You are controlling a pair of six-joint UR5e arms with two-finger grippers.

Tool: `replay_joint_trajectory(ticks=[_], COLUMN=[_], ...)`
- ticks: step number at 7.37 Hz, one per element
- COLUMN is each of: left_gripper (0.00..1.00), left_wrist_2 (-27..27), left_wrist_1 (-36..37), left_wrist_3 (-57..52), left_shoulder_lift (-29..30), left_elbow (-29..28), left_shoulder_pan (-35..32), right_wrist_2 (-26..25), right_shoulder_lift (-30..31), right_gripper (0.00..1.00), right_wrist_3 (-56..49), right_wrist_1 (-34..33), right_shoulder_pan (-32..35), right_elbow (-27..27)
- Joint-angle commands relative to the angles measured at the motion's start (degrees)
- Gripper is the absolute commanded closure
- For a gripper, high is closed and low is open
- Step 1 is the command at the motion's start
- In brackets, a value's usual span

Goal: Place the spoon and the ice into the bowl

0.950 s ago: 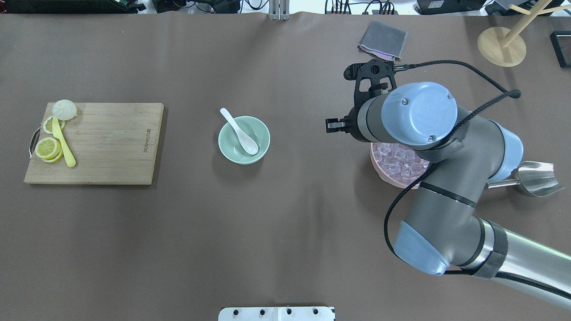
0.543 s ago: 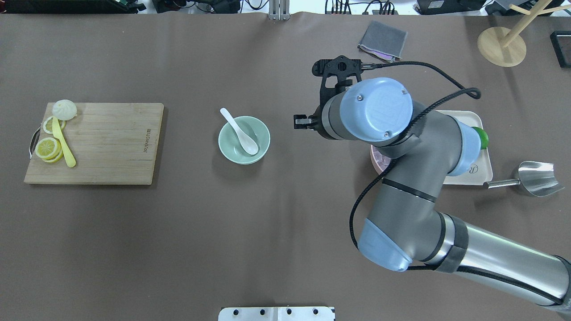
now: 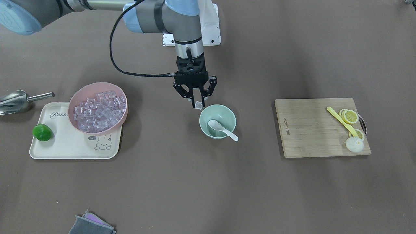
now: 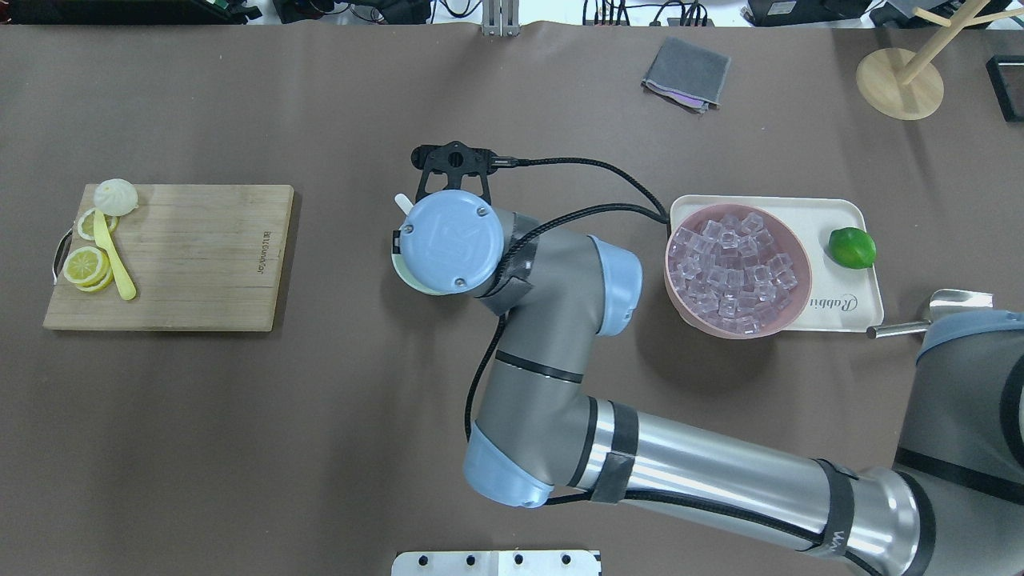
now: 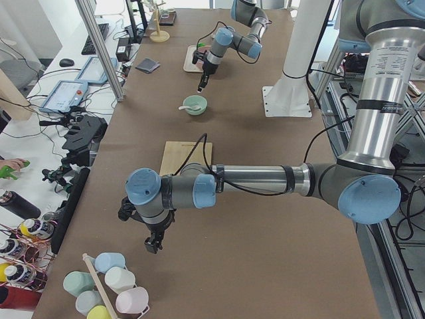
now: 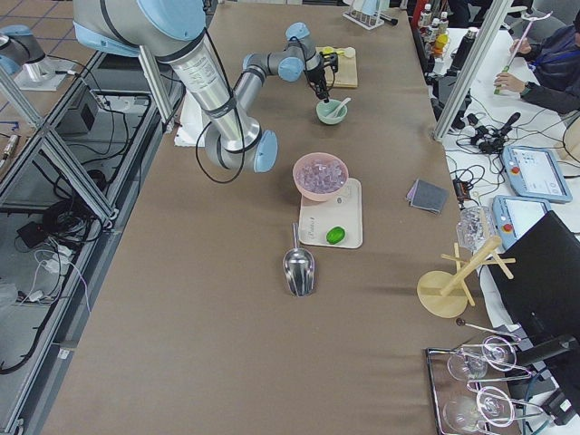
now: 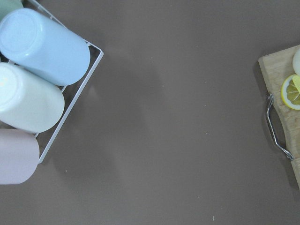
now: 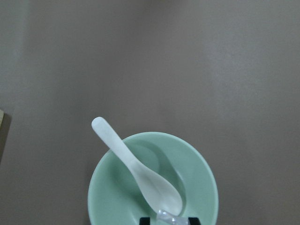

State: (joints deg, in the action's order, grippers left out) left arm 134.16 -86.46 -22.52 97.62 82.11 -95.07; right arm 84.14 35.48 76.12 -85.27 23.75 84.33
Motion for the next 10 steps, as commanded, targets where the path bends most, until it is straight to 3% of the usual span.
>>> replay_joint_trajectory(ticks=[1,4,5,6,7,9,10], left_gripper=[0.01,0.01,0.01,0.01,0.01,0.01,0.01], left_wrist_2=[-0.04,0.05,0.05,0.05,0.05,-0.12,-0.21], left_wrist_1=[0.06,-0.46,-0.47,-0.55,-0.55,0.14,0.06], left_wrist_3=[0.02,0.11,0.11,0.11,0.11,0.28,0.63], left_shoulder_lift=[-0.24,-1.02,-1.03,-1.12,-1.64,-1.65,-3.12], left_elbow=[-0.11,-0.11,-0.02,-0.19,-0.19,-0.37,-0.46], left_shoulder_pan=[-0.11,-0.03,-0.03,-0.03,-0.03,0.06,0.06], right_wrist_2=[-2.04,-2.66,-2.58,-2.58,-2.58,-0.92,3.88], right_shoulder_lift=[-4.44,-4.36,-4.45,-4.45,-4.54,-4.45,-4.10], right_gripper=[1.00,1.00,0.61,0.10,0.00,0.00,0.00], right_wrist_3=[1.66,0.26,-0.26,-0.09,0.43,-0.17,-2.62], right_wrist_1=[0.80,2.04,2.04,1.95,1.77,1.60,1.42], right_shoulder_pan=[-1.42,-1.60,-1.60,-1.60,-1.51,1.63,5.13], right_elbow=[-7.83,-11.37,-11.64,-11.73,-11.73,-11.29,-10.94])
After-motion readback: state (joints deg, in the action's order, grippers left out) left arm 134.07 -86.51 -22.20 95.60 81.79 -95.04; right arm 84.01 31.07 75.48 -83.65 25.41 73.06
